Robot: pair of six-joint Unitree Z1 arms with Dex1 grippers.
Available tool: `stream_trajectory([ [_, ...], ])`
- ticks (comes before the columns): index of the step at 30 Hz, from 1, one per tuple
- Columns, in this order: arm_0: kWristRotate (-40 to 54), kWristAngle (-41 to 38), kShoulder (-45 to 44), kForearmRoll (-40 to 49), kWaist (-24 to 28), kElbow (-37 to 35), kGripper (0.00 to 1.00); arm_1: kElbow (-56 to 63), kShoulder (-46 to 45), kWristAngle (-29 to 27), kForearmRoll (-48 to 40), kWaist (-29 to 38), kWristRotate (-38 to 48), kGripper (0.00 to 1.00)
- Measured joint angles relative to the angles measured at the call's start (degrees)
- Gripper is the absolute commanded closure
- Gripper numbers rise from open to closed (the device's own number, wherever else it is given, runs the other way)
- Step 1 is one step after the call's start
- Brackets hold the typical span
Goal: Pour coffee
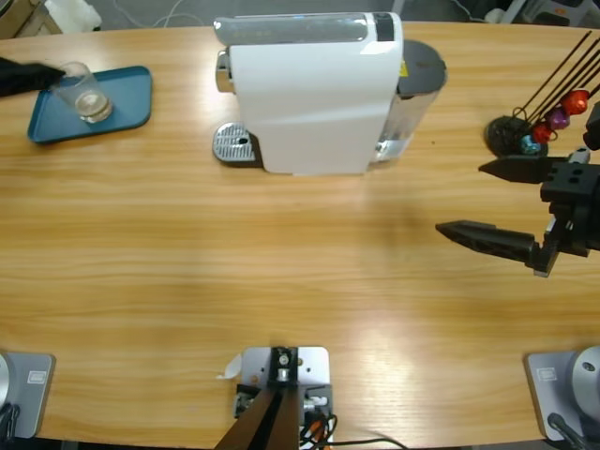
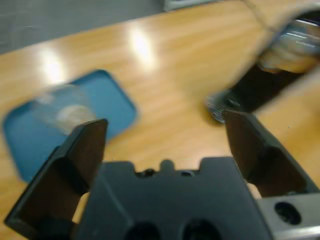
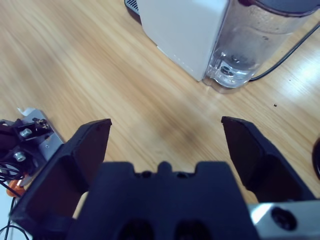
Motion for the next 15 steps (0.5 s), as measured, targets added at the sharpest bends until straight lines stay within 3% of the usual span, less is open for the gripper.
stream_trajectory([
  [7, -1.06, -4.82, -14.19, 18.85, -12.8, 1.86, 0.018, 0.18, -0.34, -0.1, -0.43, 0.04, 0.0, 0.0],
  [11, -1.04, -4.83, -18.05, 21.33, -20.37, 4.51, 0.017, 0.24, -0.41, -0.1, -0.55, 0.05, 0.0, 0.0],
  [15, -1.04, -4.24, -19.0, 21.42, -21.54, 5.52, 0.018, 0.24, -0.9, -0.13, -0.61, 0.05, 0.0, 0.0],
])
